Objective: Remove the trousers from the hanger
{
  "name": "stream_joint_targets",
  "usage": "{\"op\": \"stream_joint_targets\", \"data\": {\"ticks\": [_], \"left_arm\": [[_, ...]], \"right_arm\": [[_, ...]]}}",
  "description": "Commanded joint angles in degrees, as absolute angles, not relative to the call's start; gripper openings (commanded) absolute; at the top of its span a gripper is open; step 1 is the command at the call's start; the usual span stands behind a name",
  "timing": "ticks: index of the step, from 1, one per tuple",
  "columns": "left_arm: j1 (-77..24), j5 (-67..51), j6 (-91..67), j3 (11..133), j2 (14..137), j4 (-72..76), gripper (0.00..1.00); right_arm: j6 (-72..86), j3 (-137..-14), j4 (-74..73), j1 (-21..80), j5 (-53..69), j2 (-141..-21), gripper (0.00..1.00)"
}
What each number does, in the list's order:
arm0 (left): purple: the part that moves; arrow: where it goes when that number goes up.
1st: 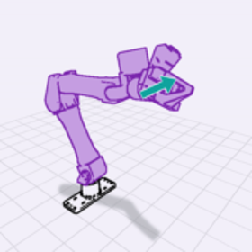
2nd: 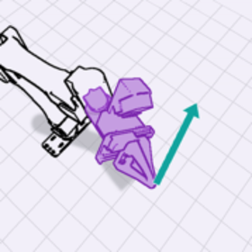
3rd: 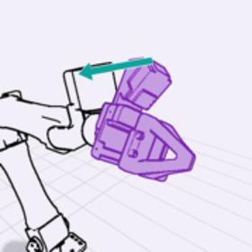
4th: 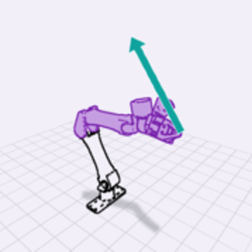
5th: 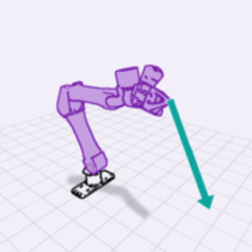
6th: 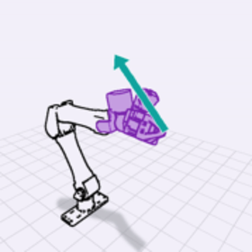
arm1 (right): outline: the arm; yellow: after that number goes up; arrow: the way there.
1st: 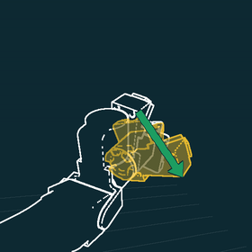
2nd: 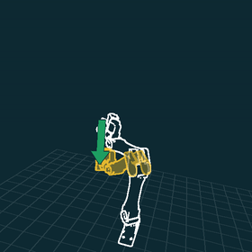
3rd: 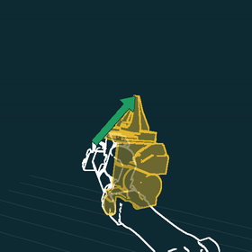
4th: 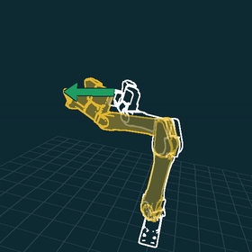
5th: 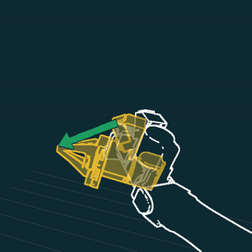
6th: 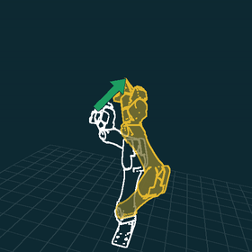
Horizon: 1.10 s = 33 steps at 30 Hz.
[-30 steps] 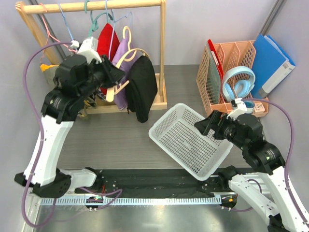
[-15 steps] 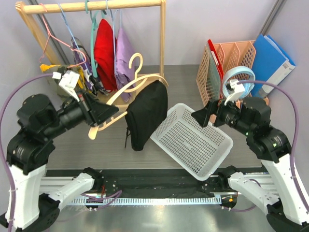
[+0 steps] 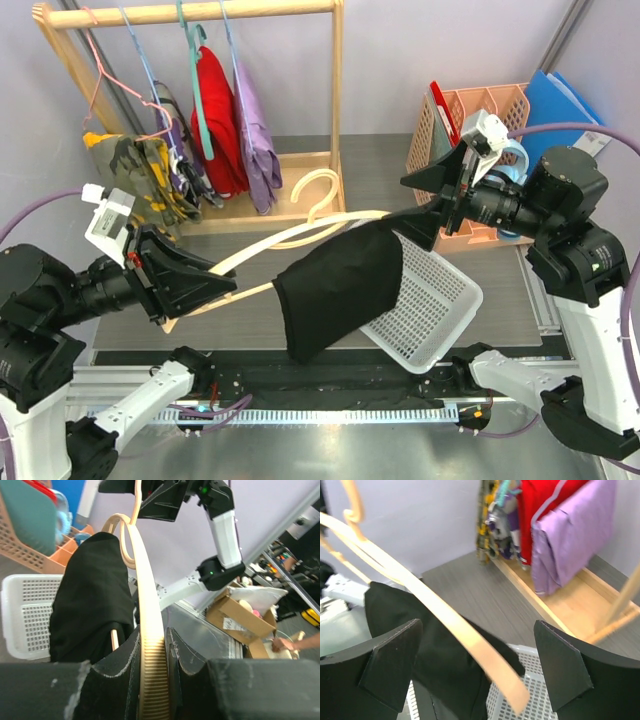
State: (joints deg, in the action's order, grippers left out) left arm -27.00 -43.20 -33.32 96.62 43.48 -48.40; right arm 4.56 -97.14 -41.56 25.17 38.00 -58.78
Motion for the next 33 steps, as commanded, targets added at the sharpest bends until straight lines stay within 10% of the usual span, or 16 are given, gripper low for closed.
{"op": "stream_joint_targets", "data": {"ticks": [1, 17, 23, 27, 33], "left_arm": [[-27.2, -50.1, -34.7, 96.2, 44.0, -35.3, 0.0], [-27.2, -54.5, -38.1, 95.0, 47.0, -27.4, 0.0], [-27.2, -53.4, -38.1, 94.6, 48.6, -27.2, 0.0], [-27.2, -49.5, -37.7, 94.7, 49.9, -29.7, 0.0], [-27.2, -39.8, -35.9, 95.2, 51.7, -34.2, 0.05]], "right_arm": [[4.8, -97.8, -36.7, 25.4, 48.1, -59.0, 0.99], [26.9, -74.8, -11.5, 25.4, 67.1, -52.0, 0.88], [41.2, -66.1, 6.7, 25.5, 67.4, -48.3, 0.52], [44.6, -64.4, 9.6, 25.5, 65.0, -47.7, 0.02], [46.8, -64.9, 4.9, 25.7, 59.3, -47.9, 0.01]]}}
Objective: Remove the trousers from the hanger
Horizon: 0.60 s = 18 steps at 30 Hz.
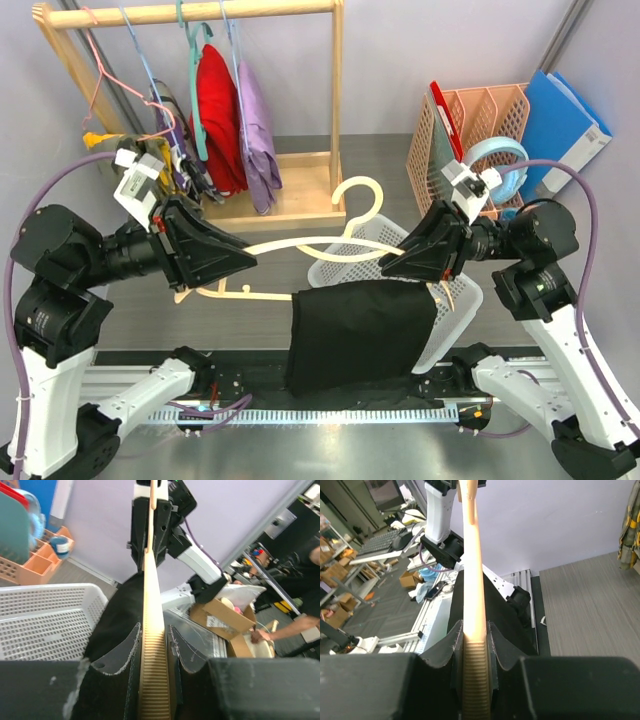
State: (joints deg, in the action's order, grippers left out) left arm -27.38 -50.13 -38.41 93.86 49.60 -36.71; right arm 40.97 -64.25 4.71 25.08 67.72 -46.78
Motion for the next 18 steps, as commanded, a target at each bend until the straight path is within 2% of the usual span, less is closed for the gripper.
{"op": "stream_joint_targets", "data": {"ticks": [1, 2, 4, 5, 7, 8, 12, 16, 18], "left_arm": [[-27.2, -37.4, -35.5, 95.4, 51.8, -35.3, 0.12], [-27.2, -34.3, -35.1, 95.7, 52.0, -36.5, 0.18], [-27.2, -26.0, -34.2, 97.2, 52.5, -40.6, 0.38], [-27.2, -23.3, -34.0, 97.9, 52.9, -42.3, 0.54], [-27.2, -16.3, -33.8, 99.5, 52.8, -45.7, 0.64], [-27.2, -14.3, -33.8, 99.6, 52.4, -46.1, 0.73], [-27.2, -5.7, -34.5, 101.4, 50.6, -47.7, 0.82], [-27.2, -6.1, -36.0, 105.2, 53.9, -48.9, 0.81], [-27.2, -8.2, -39.6, 107.0, 56.4, -51.3, 0.76]], "right_arm": [[46.2, -66.1, 2.7, 25.7, 56.5, -48.3, 0.01], [46.1, -66.4, 1.2, 25.7, 55.4, -48.6, 0.01], [44.3, -67.7, -4.5, 25.7, 50.7, -49.1, 0.01], [43.3, -68.3, -6.7, 25.6, 49.0, -49.0, 0.01], [41.6, -69.5, -12.3, 25.7, 45.0, -48.8, 0.01], [41.5, -69.7, -13.2, 25.7, 42.4, -48.4, 0.01], [42.4, -70.7, -17.1, 25.8, 35.7, -47.0, 0.01], [44.0, -71.8, -19.2, 25.7, 29.1, -45.5, 0.01], [44.1, -72.5, -20.6, 25.7, 24.6, -44.6, 0.01]]}}
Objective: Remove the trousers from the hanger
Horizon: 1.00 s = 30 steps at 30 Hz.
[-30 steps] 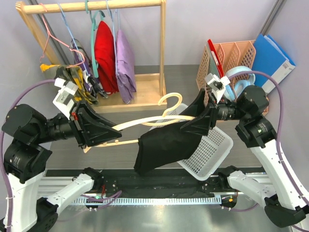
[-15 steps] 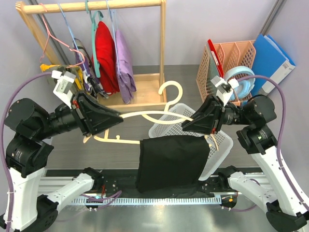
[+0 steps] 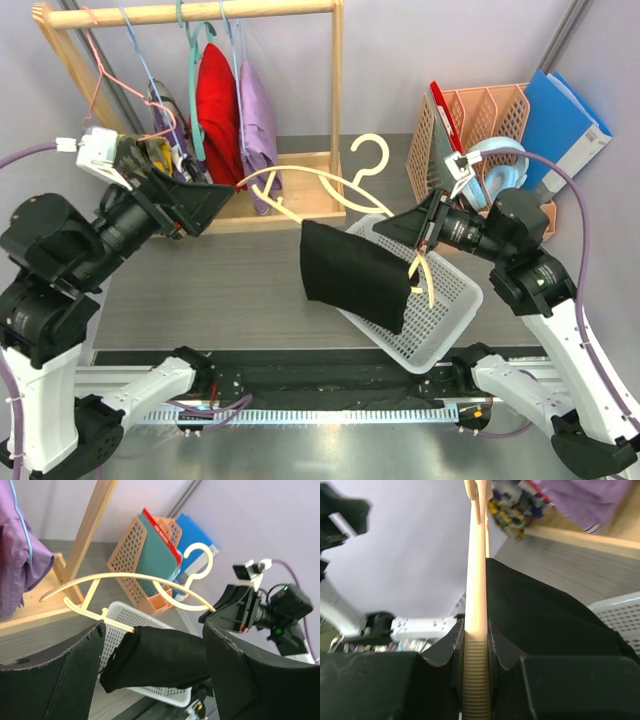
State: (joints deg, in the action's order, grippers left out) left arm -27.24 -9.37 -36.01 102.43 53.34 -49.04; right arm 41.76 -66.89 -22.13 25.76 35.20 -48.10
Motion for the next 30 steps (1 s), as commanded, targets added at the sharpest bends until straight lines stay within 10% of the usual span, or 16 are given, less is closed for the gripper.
{"op": "stream_joint_targets", "data": {"ticks": [1, 15, 30], "left_arm": [[-27.2, -11.6, -41.4, 106.5, 58.6, -51.0, 0.74], [-55.5, 4.8, -64.1, 85.4, 65.4, -16.6, 0.63], [-64.0, 16.0, -67.1, 82.7, 74.0, -0.3, 0.39]], "right_arm": [[44.2, -72.5, -20.7, 25.7, 23.5, -44.4, 0.01], [46.1, -68.0, -16.2, 25.7, 19.1, -42.0, 0.01], [52.1, -65.0, -11.0, 25.7, 18.4, -38.5, 0.01]]}}
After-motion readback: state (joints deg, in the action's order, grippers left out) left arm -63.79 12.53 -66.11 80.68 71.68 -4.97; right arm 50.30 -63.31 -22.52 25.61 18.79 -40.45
